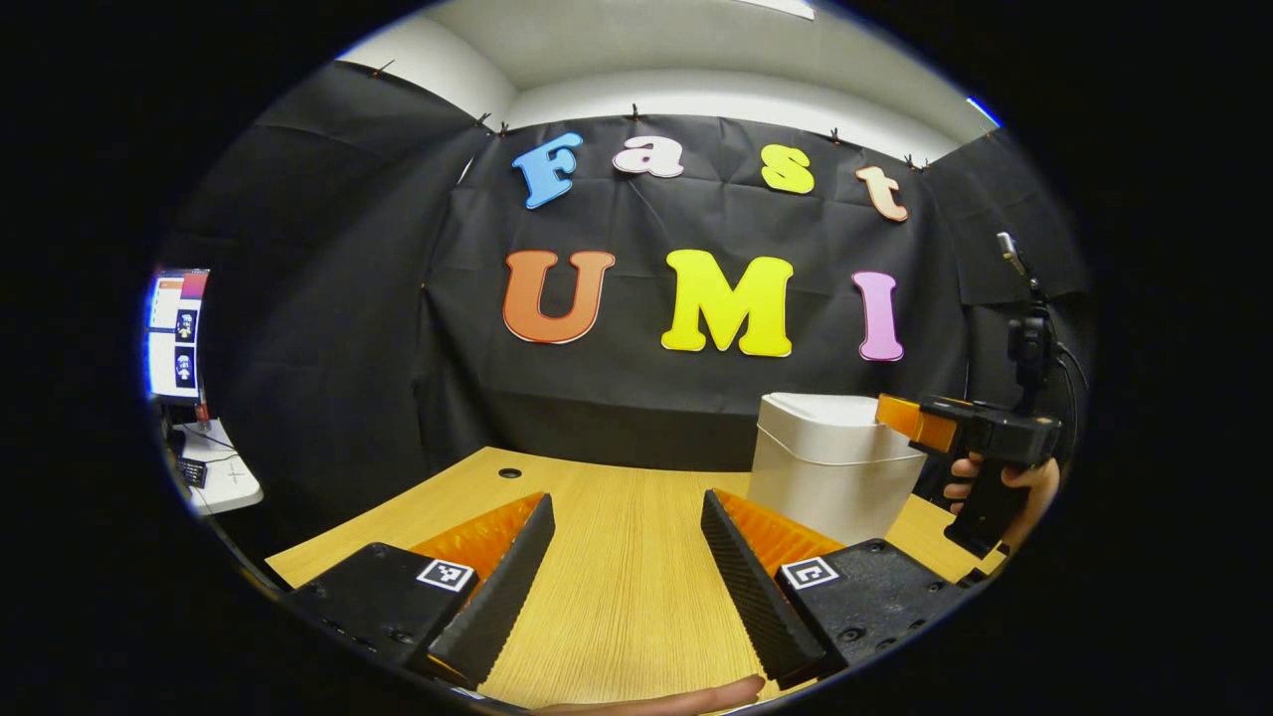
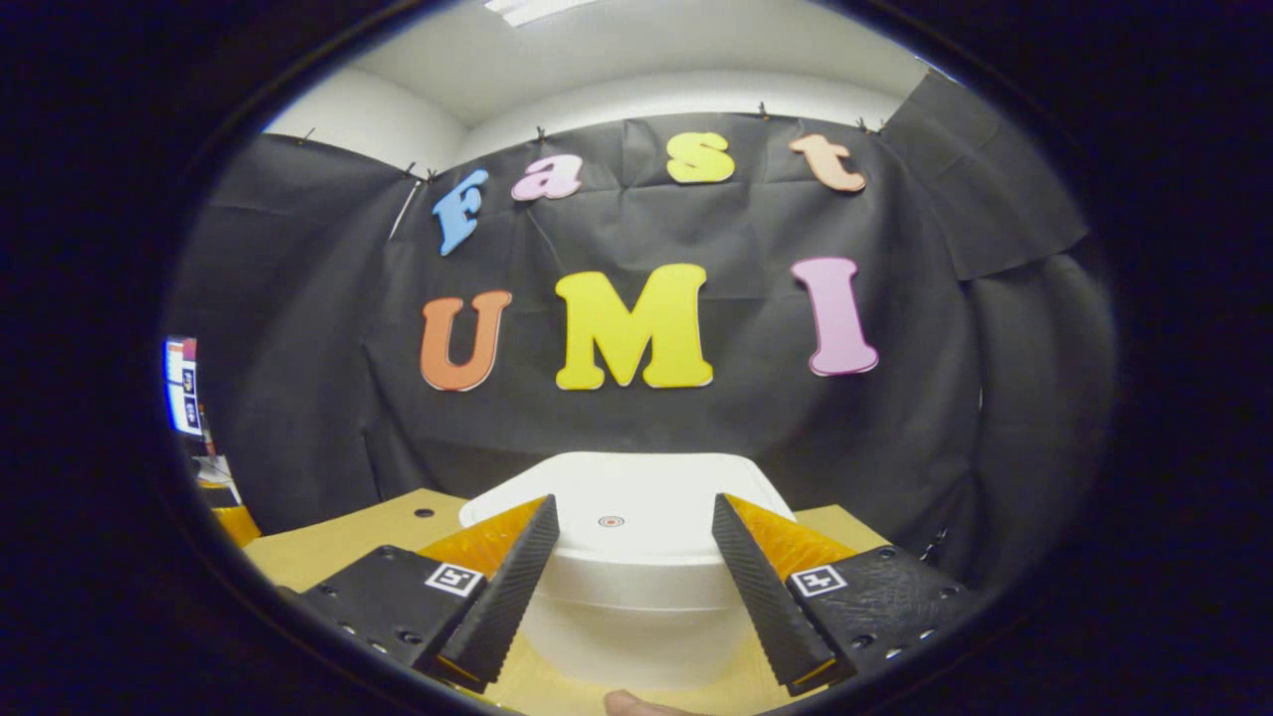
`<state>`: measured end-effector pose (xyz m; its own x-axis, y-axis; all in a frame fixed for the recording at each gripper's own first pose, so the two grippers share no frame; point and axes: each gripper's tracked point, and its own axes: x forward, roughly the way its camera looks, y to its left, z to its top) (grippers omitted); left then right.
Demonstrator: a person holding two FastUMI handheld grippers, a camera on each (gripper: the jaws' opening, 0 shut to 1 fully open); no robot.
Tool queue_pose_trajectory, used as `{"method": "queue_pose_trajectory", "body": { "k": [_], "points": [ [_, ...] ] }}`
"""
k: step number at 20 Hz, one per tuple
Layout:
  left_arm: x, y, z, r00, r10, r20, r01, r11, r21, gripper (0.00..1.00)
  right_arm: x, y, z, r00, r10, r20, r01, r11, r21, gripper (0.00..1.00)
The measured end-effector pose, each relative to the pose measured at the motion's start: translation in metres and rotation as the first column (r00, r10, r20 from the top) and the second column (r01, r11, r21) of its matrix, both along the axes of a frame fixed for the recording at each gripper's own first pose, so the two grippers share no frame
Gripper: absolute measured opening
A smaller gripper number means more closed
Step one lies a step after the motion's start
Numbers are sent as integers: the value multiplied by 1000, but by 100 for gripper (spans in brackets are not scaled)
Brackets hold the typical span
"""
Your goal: Press the lid of the desktop garbage bin to open it, pick up the crumpled paper on the desktop and throw it into the bin, then pick up the pop can on the desktop and drop it into the bin, and finally close the garbage bin lid.
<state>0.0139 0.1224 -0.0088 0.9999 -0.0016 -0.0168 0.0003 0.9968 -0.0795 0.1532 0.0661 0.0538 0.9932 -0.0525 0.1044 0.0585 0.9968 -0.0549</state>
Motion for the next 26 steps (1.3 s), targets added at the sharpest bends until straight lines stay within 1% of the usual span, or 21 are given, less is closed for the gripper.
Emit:
{"method": "queue_pose_trajectory", "body": {
  "k": [1,2,3,4,5,6,7,8,9,12,13,14,16,19,20,22,23,26],
  "points": [
    [0,-1,-2,1000,-1,-1,1,1000,6,96,-7,-4,-3,999,-20,35,21,999,-37,95],
    [0,-2,-2,1000,-2,-4,2,1000,8,96,-15,-8,0,996,-35,76,39,998,-52,96],
    [0,-3,-2,1000,0,-3,0,1000,12,96,-24,-13,-6,995,-57,88,61,997,-52,96],
    [0,-3,-2,1000,3,-3,-3,1000,15,96,-35,-18,-11,993,-75,87,79,996,-45,95],
    [1,-4,-2,1000,4,-4,-4,1000,19,96,-45,-21,-16,994,-82,78,85,996,-34,97],
    [1,-7,-3,1000,1,-6,-1,1000,20,96,-56,-23,-19,995,-77,69,79,997,-21,97],
    [0,-9,-2,1000,-5,-3,5,1000,21,96,-69,-23,-22,996,-60,63,60,998,0,95],
    [0,-13,-1,1000,-11,1,11,1000,26,96,-83,-24,-21,997,-41,63,39,999,27,95],
    [0,-14,-1,1000,-15,2,15,999,31,96,-96,-30,-20,997,-38,67,35,998,48,95],
    [-1,-21,-1,1000,-12,4,12,999,30,96,-127,-59,-18,995,-77,61,73,995,65,95],
    [0,-26,2,1000,-16,17,16,1000,21,96,-134,-69,-22,994,-96,47,93,994,61,96],
    [1,-35,3,999,-28,17,28,999,21,96,-140,-79,-26,993,-111,37,109,992,61,95],
    [2,-50,-1,999,-45,11,45,998,34,96,-149,-93,-35,992,-124,15,123,991,58,95],
    [4,-64,-12,998,-56,-4,56,994,93,96,-158,-112,-50,991,-130,-24,132,989,73,94],
    [3,-69,-13,998,-55,-3,55,993,102,96,-161,-117,-53,991,-128,-33,130,988,81,94],
    [-1,-82,-11,997,-79,5,78,990,118,96,-166,-127,-59,990,-130,-50,134,987,90,96],
    [-2,-86,-12,996,-89,6,87,988,125,96,-170,-131,-60,990,-132,-56,137,986,91,94],
    [-7,-91,-11,996,-93,12,90,986,142,96,-183,-135,-64,990,-127,-60,130,990,48,95]
  ]
}}
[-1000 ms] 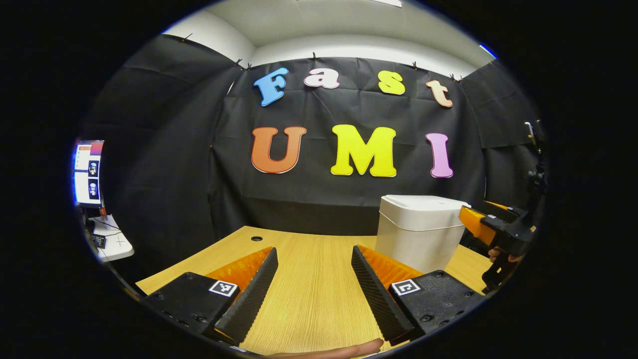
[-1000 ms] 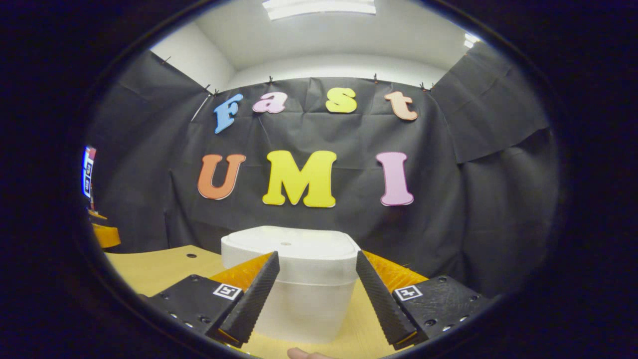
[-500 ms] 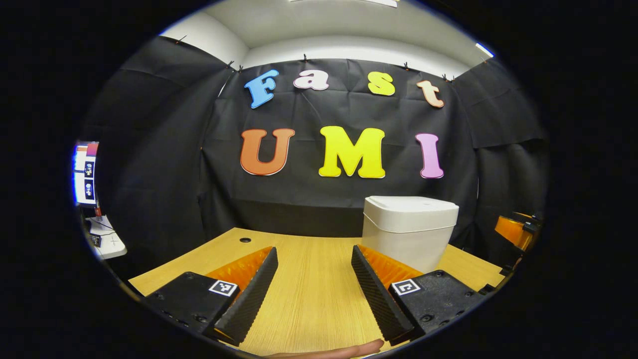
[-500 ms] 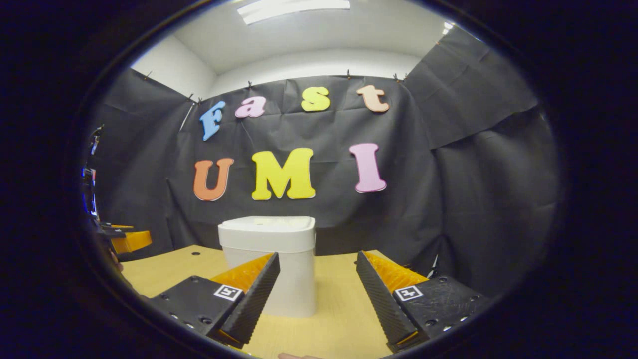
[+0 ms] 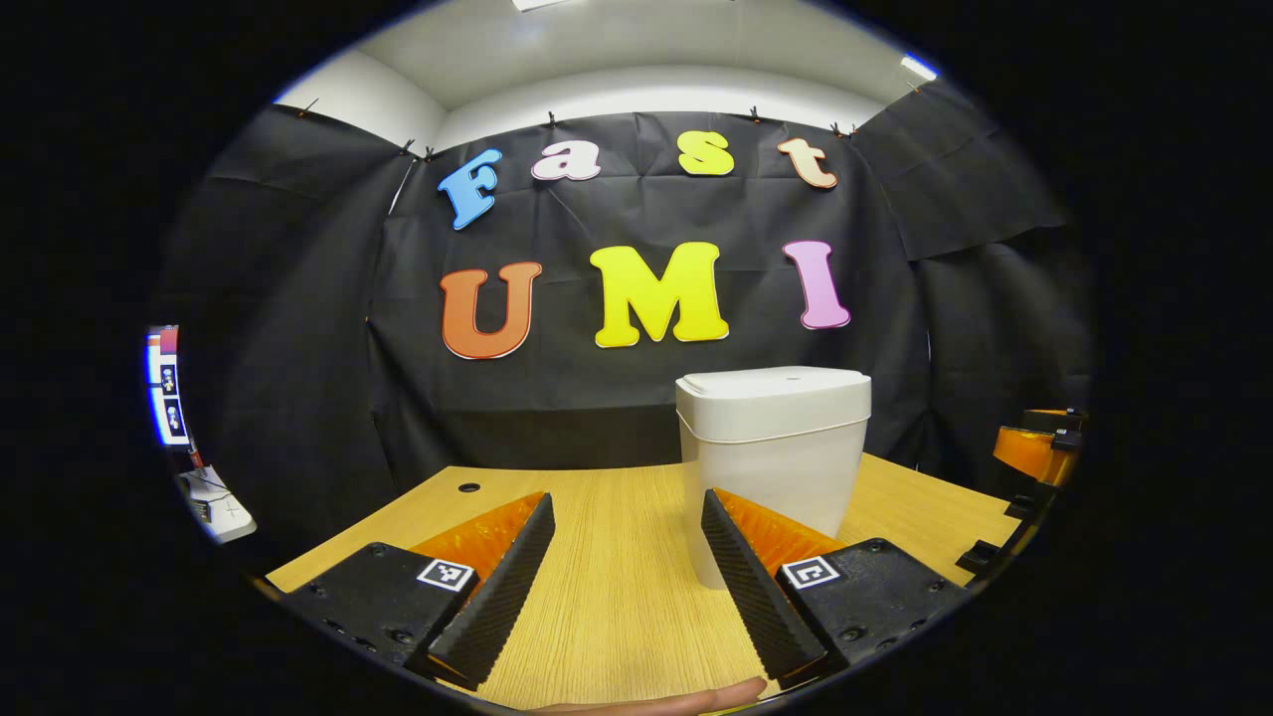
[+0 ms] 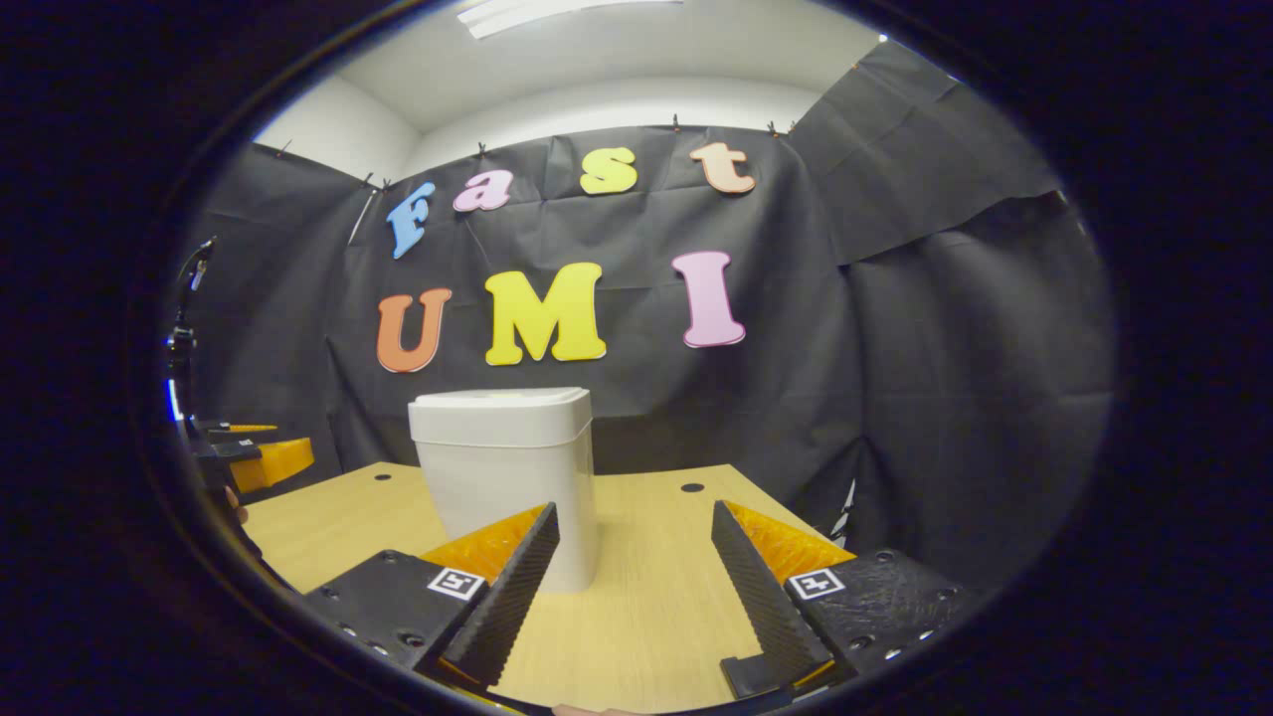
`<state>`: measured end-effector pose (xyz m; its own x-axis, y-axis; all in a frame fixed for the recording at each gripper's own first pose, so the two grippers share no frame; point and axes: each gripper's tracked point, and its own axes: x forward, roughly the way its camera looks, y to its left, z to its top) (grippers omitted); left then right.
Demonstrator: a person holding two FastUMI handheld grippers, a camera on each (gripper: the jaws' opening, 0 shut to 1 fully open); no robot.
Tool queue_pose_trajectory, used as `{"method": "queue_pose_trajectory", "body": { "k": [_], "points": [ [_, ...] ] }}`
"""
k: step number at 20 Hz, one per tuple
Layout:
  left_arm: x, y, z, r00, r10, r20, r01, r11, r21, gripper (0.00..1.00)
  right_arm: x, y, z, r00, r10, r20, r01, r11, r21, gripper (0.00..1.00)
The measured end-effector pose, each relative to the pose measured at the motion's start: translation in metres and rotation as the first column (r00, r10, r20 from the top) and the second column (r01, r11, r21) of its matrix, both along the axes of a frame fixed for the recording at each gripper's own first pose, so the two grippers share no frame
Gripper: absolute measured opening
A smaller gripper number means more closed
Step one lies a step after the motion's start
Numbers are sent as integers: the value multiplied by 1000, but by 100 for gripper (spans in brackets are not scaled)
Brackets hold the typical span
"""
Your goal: Press the lid of the desktop garbage bin to open it, pick up the crumpled paper on the desktop and throw it into the bin, then pick up the pop can on the desktop and drop it into the bin, and finally close the garbage bin lid.
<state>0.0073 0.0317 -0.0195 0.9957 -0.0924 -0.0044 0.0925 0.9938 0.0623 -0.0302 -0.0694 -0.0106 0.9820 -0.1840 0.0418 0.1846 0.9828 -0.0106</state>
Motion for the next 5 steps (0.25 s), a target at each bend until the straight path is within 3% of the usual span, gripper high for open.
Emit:
{"method": "queue_pose_trajectory", "body": {
  "k": [5],
  "points": [
    [0,-4,-6,1000,-6,-20,6,1000,-1,96,-14,10,1,1000,16,12,-14,992,-121,94]
  ]
}}
